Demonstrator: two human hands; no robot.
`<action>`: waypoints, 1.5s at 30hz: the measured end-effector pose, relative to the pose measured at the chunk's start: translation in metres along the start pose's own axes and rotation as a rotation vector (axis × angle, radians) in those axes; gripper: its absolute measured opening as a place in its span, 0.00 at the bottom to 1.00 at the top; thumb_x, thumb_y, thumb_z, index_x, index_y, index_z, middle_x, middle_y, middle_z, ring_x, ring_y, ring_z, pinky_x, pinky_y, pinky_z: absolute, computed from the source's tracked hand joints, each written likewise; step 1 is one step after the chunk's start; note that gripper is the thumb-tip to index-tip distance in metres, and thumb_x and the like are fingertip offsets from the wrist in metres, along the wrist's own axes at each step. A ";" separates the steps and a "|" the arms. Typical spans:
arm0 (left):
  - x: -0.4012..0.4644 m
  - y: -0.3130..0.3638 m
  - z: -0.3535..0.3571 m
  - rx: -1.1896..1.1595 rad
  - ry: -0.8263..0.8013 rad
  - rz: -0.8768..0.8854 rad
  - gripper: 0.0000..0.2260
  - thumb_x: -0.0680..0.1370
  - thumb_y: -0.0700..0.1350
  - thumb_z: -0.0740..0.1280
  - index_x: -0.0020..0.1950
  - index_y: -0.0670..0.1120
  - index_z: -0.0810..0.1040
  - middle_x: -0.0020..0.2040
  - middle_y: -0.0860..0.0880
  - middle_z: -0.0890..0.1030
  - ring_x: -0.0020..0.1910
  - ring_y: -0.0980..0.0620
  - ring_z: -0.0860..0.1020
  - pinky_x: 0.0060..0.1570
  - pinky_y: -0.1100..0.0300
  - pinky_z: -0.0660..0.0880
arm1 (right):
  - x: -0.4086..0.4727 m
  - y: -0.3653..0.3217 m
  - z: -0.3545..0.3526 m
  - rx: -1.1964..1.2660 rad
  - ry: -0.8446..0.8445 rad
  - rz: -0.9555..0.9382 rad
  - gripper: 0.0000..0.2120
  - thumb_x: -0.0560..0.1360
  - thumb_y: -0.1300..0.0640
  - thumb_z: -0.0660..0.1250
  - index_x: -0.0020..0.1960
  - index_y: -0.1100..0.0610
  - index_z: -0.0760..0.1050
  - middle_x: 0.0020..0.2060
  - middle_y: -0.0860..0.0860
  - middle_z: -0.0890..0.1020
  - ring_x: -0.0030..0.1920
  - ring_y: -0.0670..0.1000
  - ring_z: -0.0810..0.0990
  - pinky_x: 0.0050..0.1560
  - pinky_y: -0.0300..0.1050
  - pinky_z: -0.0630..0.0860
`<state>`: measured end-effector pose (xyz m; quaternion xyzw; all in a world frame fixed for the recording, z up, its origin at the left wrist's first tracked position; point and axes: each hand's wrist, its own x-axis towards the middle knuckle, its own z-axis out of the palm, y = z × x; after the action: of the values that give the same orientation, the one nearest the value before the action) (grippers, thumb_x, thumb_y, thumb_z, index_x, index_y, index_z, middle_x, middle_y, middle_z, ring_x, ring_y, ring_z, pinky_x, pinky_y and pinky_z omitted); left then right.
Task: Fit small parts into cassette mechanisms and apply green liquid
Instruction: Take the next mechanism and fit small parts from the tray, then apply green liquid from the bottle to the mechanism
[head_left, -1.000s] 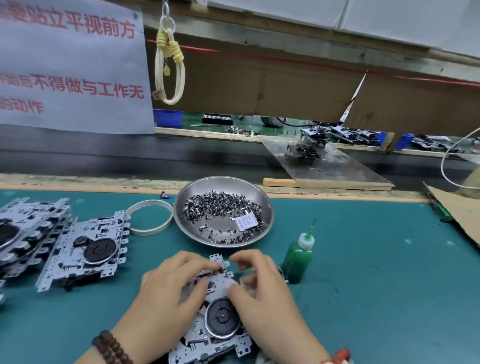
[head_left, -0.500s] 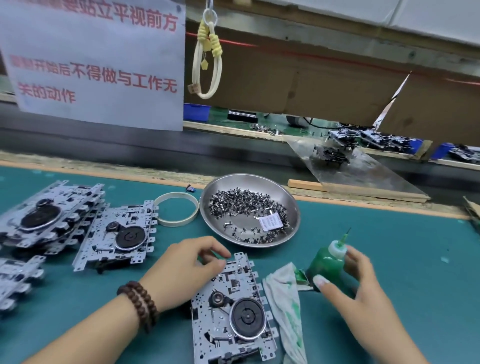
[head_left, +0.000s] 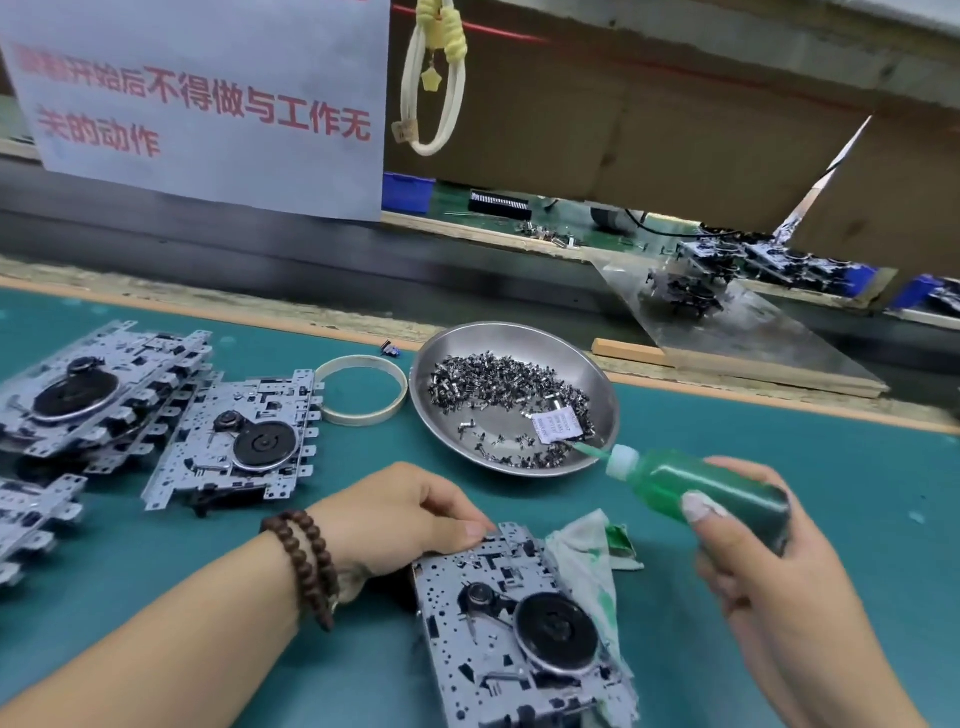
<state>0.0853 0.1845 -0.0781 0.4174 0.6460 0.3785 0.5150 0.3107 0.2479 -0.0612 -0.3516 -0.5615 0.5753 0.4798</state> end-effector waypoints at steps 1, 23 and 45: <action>0.001 0.001 0.000 -0.002 0.000 -0.015 0.10 0.72 0.38 0.70 0.33 0.49 0.83 0.42 0.47 0.85 0.38 0.56 0.79 0.44 0.66 0.76 | 0.002 -0.003 0.004 0.124 -0.009 0.028 0.10 0.59 0.61 0.68 0.40 0.53 0.80 0.32 0.46 0.80 0.24 0.38 0.70 0.22 0.28 0.66; 0.006 0.001 -0.004 -0.044 -0.077 -0.090 0.04 0.73 0.38 0.69 0.42 0.43 0.84 0.31 0.57 0.83 0.30 0.65 0.78 0.38 0.71 0.74 | -0.014 0.011 0.033 -0.261 0.238 -0.342 0.09 0.59 0.45 0.68 0.39 0.43 0.80 0.34 0.40 0.83 0.25 0.43 0.77 0.26 0.31 0.72; 0.003 0.003 -0.003 -0.099 -0.073 -0.126 0.04 0.73 0.37 0.69 0.42 0.40 0.84 0.31 0.55 0.83 0.30 0.63 0.79 0.37 0.73 0.75 | -0.016 0.014 0.035 -0.388 0.190 -0.388 0.07 0.62 0.44 0.67 0.40 0.40 0.77 0.31 0.41 0.81 0.25 0.44 0.76 0.28 0.30 0.73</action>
<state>0.0829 0.1885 -0.0758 0.3637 0.6324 0.3613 0.5808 0.2802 0.2228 -0.0730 -0.3752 -0.6701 0.3192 0.5553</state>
